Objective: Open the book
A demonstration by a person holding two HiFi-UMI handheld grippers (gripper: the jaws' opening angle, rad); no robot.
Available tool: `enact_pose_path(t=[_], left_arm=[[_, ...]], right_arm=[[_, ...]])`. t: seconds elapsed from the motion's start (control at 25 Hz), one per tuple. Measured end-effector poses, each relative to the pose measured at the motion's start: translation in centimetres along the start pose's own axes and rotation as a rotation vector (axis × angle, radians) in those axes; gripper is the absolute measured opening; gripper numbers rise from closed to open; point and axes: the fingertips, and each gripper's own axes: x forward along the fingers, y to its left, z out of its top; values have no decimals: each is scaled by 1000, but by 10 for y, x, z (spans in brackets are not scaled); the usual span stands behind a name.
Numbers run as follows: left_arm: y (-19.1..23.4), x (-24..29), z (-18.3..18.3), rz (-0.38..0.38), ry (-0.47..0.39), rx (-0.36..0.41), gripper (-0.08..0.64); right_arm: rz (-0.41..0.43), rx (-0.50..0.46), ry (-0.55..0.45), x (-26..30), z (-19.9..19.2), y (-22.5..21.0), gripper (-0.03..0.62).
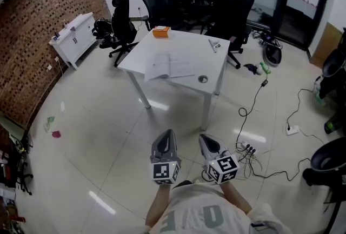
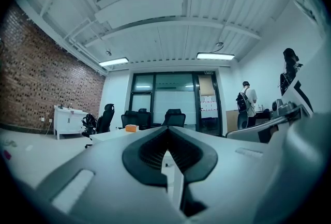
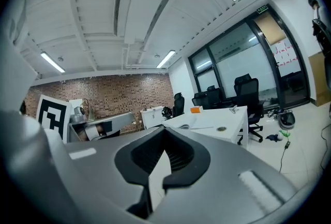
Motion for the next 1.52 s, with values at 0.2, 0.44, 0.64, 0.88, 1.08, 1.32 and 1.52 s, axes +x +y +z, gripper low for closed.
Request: enact_pose_path(t=[0.2, 0.44, 0.64, 0.88, 1.08, 1.32, 1.52], left_arm=[[3, 3, -2, 11, -3, -7, 12], [12, 1, -12, 45, 23, -6, 14], [32, 15, -20, 75, 45, -27, 14], [52, 71, -36, 58, 56, -65, 14], [79, 139, -40, 29, 68, -84, 14], [136, 235, -37, -2, 60, -78, 14], [202, 310, -28, 12, 33, -92, 14]], right_arm=[[4, 9, 13, 5, -4, -7, 3], [15, 38, 43, 16, -14, -12, 3], [41, 53, 89, 36, -26, -11, 3], [17, 61, 103, 85, -25, -43, 3], [-30, 80, 125, 140, -19, -79, 3], [-65, 80, 106, 241, 13, -124, 3], [-105, 46, 73, 330, 51, -160, 3]])
